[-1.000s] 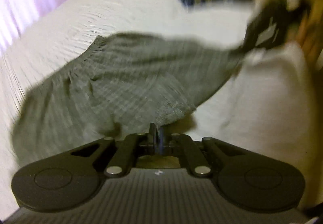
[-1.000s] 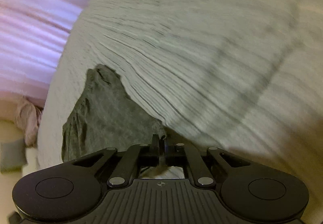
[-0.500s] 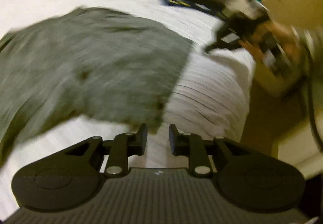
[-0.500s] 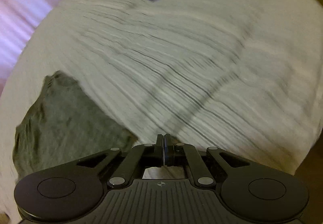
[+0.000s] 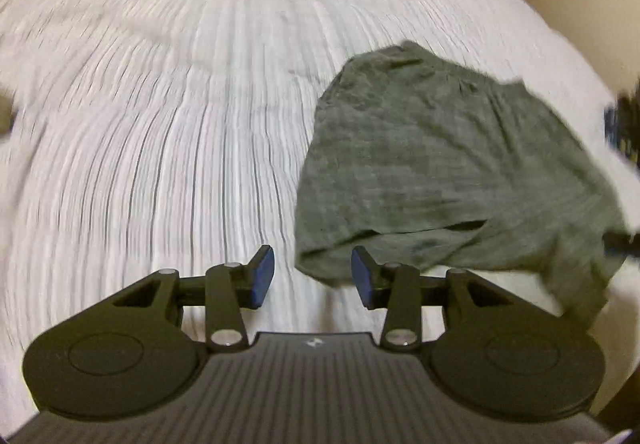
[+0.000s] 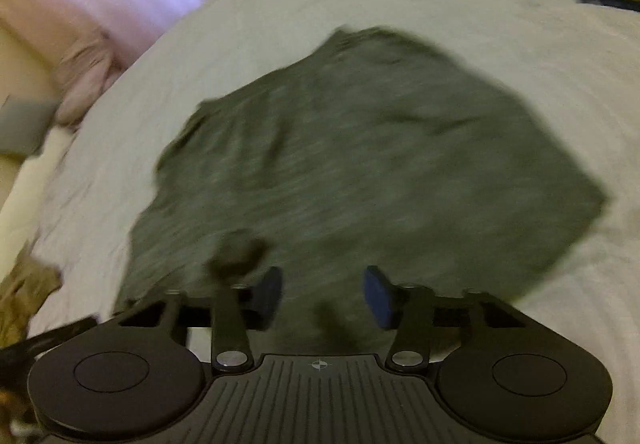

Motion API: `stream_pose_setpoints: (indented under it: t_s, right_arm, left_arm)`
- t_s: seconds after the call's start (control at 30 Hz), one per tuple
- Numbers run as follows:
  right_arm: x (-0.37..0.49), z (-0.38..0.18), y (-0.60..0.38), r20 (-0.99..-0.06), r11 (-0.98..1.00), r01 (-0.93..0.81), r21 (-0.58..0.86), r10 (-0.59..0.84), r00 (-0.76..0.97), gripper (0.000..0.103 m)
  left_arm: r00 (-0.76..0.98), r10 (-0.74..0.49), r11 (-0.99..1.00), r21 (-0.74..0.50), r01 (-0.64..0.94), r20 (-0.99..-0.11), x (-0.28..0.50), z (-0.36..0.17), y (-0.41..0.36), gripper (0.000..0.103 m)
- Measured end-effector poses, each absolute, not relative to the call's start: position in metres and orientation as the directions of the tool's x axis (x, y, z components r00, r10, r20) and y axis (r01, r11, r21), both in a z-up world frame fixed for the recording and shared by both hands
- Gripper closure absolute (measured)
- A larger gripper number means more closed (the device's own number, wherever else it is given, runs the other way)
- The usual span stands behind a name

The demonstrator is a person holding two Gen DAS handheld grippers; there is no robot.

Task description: Fold clothes

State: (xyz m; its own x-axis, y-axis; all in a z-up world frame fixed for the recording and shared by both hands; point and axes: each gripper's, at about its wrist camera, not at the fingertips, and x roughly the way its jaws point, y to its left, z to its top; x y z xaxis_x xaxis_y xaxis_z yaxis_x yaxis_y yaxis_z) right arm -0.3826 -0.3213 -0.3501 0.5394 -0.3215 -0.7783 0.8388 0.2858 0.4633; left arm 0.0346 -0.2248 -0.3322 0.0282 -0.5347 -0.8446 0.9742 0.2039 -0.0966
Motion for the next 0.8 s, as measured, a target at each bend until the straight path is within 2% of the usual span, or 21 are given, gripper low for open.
stream_pose_setpoints:
  t_s: [0.2,0.3,0.33,0.37,0.4,0.43,0.47,0.5,0.6,0.7,0.8]
  right_arm:
    - [-0.324,-0.347,-0.317,-0.775,0.458,0.794,0.4,-0.293,0.559,0.056]
    - [-0.302,-0.349,-0.316,-0.776,0.505,0.776,0.379,-0.283,0.563,0.056]
    - [-0.296,-0.351,-0.316,-0.775,0.511,0.772,0.379,-0.281,0.566,0.056]
    - [-0.292,-0.353,-0.316,-0.774,0.513,0.77,0.38,-0.279,0.568,0.056]
    - [-0.288,-0.355,-0.315,-0.773,0.513,0.77,0.379,-0.282,0.568,0.056]
    - [-0.283,-0.357,-0.315,-0.773,0.508,0.776,0.373,-0.292,0.563,0.056]
    - [-0.28,-0.36,-0.314,-0.778,0.502,0.784,0.364,-0.299,0.552,0.067]
    - [-0.277,-0.363,-0.314,-0.786,0.498,0.791,0.355,-0.299,0.541,0.103]
    - [-0.279,-0.359,-0.302,-0.754,0.512,0.777,0.367,-0.326,0.571,0.103]
    - [-0.286,-0.344,-0.27,-0.693,0.646,0.686,0.335,-0.324,0.644,0.103]
    - [-0.281,-0.349,-0.23,-0.754,0.788,0.566,0.243,-0.214,0.621,0.101]
  left_arm:
    - [-0.033,-0.524,-0.165,0.063,0.984,-0.851,0.003,-0.351,-0.256,0.066]
    - [-0.025,-0.513,-0.205,0.094,0.974,-0.858,0.003,-0.37,-0.262,0.067]
    - [-0.034,-0.514,-0.195,0.078,0.978,-0.857,0.006,-0.375,-0.266,0.067]
    - [-0.051,-0.515,-0.179,0.049,0.983,-0.856,0.012,-0.376,-0.267,0.074]
    - [-0.068,-0.516,-0.163,0.02,0.986,-0.854,0.017,-0.377,-0.269,0.087]
    - [-0.084,-0.515,-0.148,-0.008,0.989,-0.853,0.023,-0.378,-0.267,0.095]
    - [-0.106,-0.51,-0.135,-0.042,0.99,-0.853,0.029,-0.379,-0.268,0.103]
    - [-0.13,-0.509,-0.119,-0.079,0.99,-0.851,0.036,-0.379,-0.268,0.103]
    - [-0.213,-0.529,-0.081,-0.201,0.976,-0.822,0.058,-0.366,-0.259,0.103]
    - [-0.265,-0.6,-0.01,-0.324,0.946,-0.755,0.097,-0.346,-0.237,0.103]
    - [-0.236,-0.636,0.155,-0.421,0.894,-0.735,0.145,-0.338,-0.211,0.103]
